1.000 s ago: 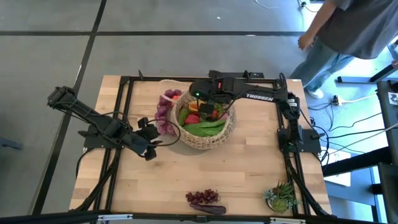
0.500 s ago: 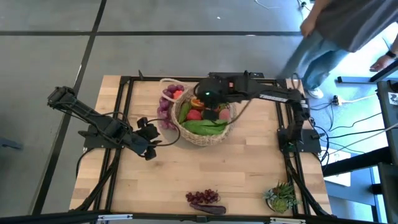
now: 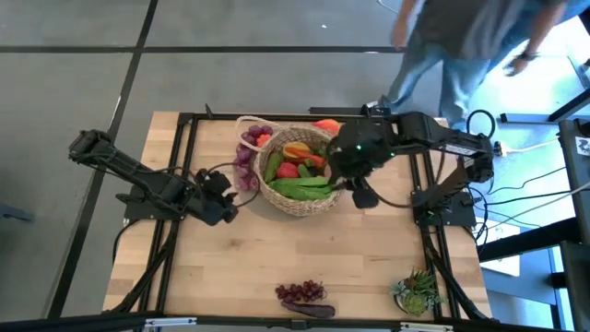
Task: Build produce basket
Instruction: Put the purple garlic into the brown basket
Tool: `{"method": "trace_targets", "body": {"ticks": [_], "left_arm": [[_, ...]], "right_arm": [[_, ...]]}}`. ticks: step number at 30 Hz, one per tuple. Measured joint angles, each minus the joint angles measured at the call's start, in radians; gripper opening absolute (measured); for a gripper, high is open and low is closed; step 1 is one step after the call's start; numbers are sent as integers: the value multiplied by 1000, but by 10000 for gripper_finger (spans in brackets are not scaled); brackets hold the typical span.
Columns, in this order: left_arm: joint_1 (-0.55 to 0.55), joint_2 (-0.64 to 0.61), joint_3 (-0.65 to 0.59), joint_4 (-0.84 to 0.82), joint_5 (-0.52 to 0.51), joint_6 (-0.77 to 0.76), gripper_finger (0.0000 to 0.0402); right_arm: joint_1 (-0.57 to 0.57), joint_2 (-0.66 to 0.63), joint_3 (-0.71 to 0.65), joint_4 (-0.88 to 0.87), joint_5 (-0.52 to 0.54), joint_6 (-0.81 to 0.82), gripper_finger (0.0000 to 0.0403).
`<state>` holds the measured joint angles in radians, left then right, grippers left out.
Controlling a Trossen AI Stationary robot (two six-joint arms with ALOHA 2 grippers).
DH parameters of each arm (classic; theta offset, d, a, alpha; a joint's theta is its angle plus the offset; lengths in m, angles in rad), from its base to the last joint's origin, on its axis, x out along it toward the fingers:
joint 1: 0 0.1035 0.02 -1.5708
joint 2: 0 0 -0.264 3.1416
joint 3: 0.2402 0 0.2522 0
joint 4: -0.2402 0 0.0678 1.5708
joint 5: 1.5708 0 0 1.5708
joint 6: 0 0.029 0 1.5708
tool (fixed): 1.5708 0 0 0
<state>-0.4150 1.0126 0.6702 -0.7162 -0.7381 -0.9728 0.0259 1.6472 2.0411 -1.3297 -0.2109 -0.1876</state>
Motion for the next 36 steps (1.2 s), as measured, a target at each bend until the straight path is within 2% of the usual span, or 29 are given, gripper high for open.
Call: {"method": "trace_targets", "body": {"ticks": [2, 6, 9, 15, 20, 28, 36], "left_arm": [[24, 1, -20, 24, -19, -39, 150], [70, 3, -55, 78, -105, -46, 150], [121, 3, -77, 147, -117, -23, 150], [213, 3, -142, 396, -118, 340, 150], [286, 3, -208, 531, -110, 603, 150], [422, 3, -276, 720, 52, 824, 150], [521, 3, -284, 732, 126, 853, 150]], "right_arm": [[26, -3, 0, -26, -31, 2, 97], [74, 1, -2, -73, -158, 28, 97], [108, 11, -3, -91, -224, 30, 97], [146, 47, -4, -146, -233, 80, 97], [150, 61, -4, -139, -228, 100, 97], [149, 64, -4, -97, -227, 98, 97], [149, 64, -4, -56, -227, 97, 97]]}}
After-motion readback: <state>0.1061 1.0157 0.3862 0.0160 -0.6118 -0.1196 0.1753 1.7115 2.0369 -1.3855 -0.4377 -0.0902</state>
